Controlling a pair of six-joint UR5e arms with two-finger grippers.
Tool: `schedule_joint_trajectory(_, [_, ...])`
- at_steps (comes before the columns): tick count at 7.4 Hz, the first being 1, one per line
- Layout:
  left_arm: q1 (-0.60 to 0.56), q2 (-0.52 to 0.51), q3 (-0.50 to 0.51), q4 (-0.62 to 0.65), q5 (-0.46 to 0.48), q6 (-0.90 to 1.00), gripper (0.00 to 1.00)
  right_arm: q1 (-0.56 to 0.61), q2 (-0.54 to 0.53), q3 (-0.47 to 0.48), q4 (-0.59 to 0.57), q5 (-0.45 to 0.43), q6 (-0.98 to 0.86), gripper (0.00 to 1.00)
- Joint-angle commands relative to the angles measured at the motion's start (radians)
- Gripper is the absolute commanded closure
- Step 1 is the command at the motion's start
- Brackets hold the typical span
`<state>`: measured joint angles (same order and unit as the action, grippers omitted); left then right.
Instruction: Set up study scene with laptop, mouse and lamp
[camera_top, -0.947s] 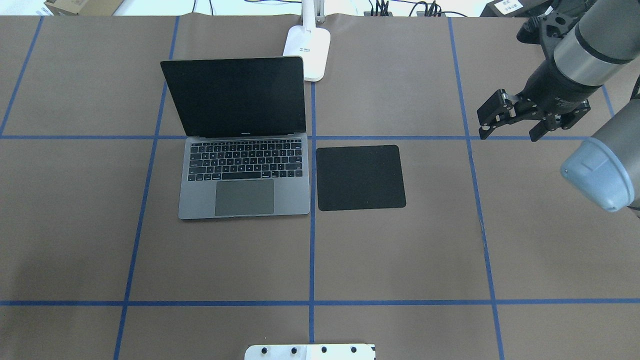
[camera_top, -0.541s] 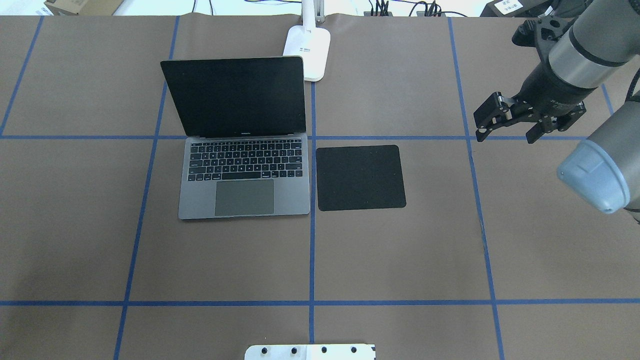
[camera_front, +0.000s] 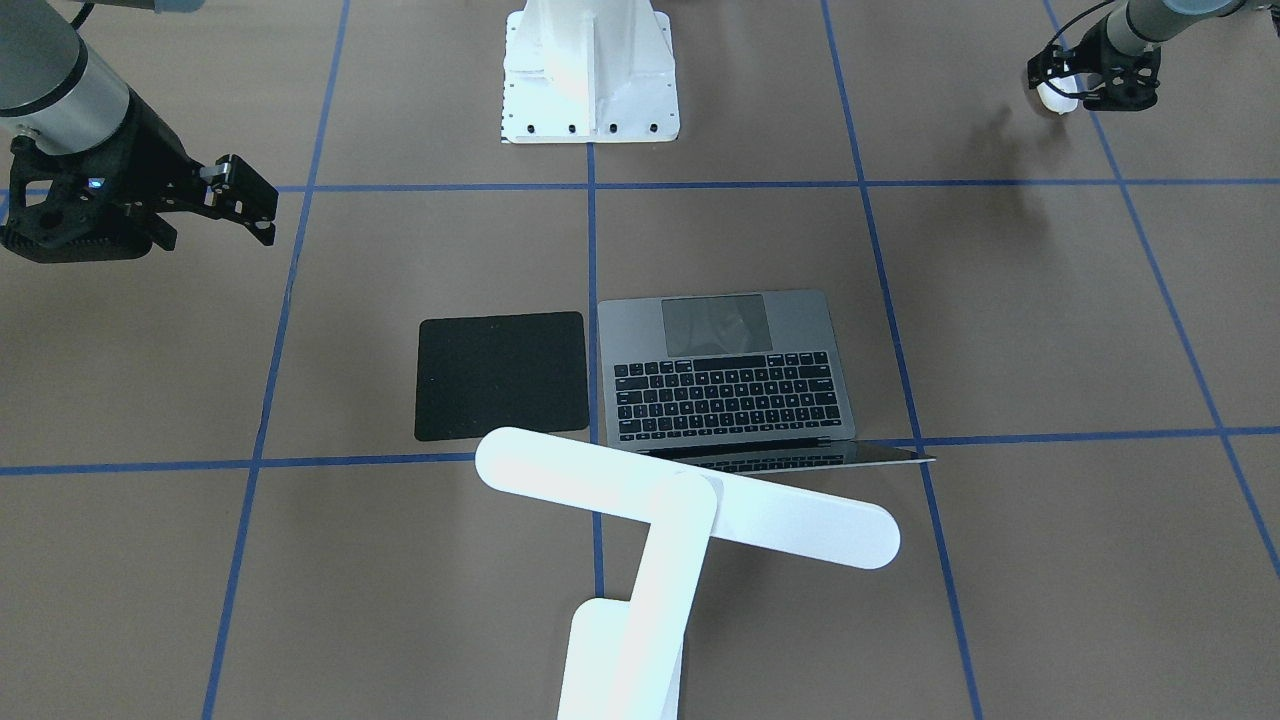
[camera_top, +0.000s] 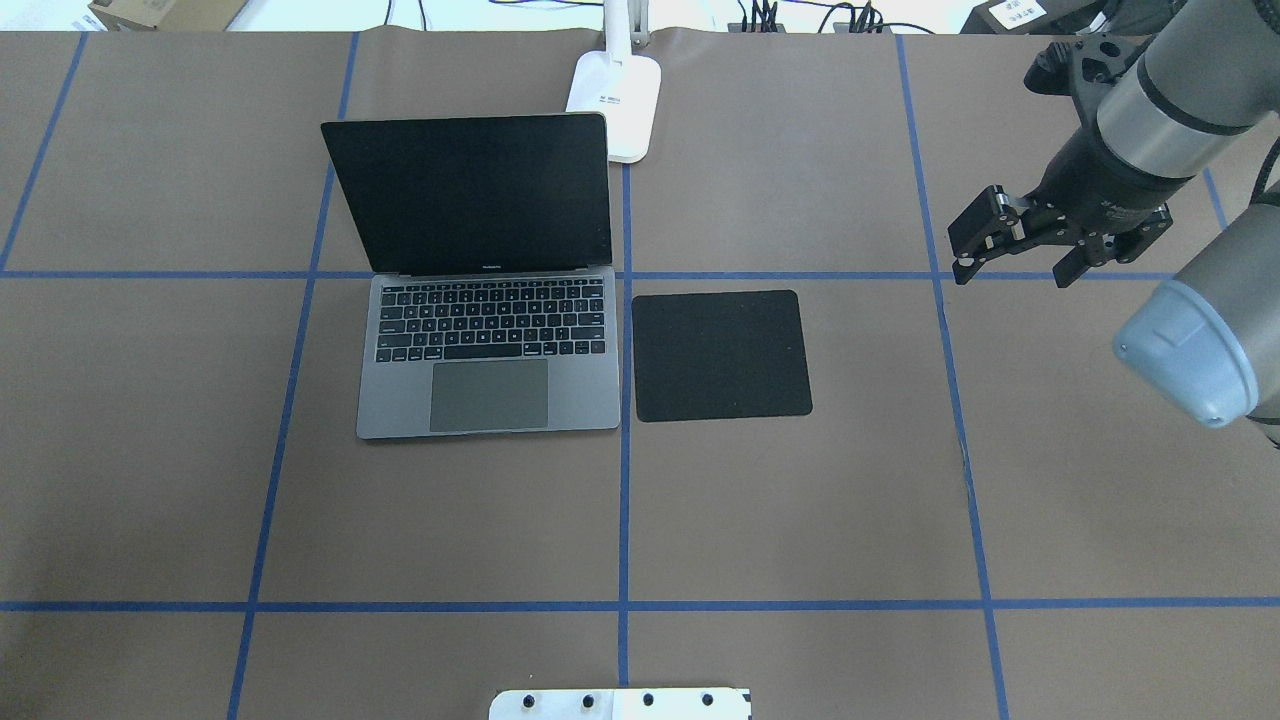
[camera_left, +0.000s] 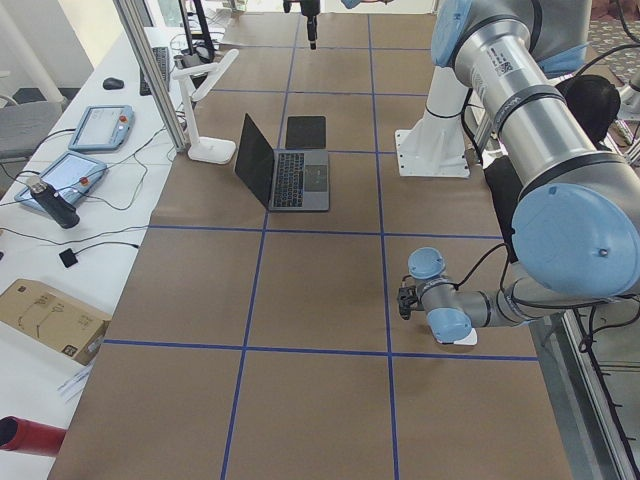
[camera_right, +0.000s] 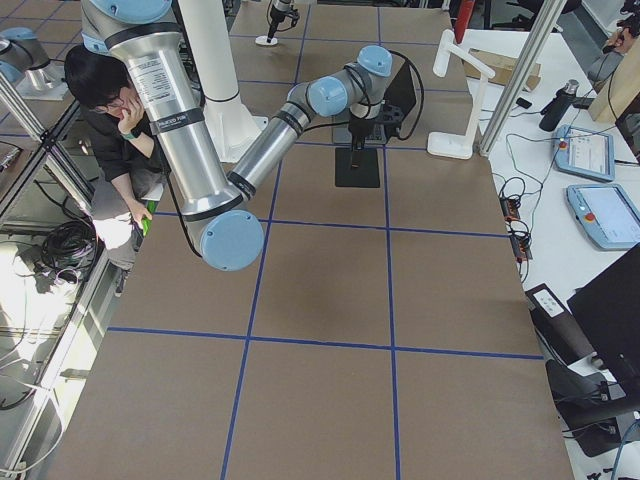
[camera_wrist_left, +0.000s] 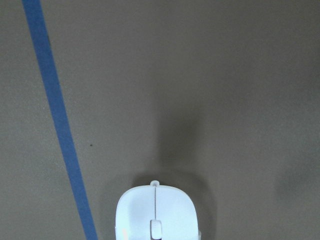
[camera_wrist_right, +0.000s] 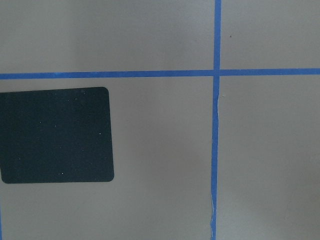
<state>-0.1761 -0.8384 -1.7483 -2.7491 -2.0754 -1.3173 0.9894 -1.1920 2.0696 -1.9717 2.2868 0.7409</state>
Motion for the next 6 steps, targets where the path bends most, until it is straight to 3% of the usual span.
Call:
schedule_joint_trajectory(1, [0.02,-0.001,0.038,-0.042,0.008,0.001,0.0,0.0,0.002,0.0,0.001,-0.006,0.0,0.0])
schedule_joint_trajectory(6, [0.069,-0.014,0.059,-0.075,0.008,-0.034,0.0,0.0,0.002,0.001,0.001,-0.006,0.0,0.0])
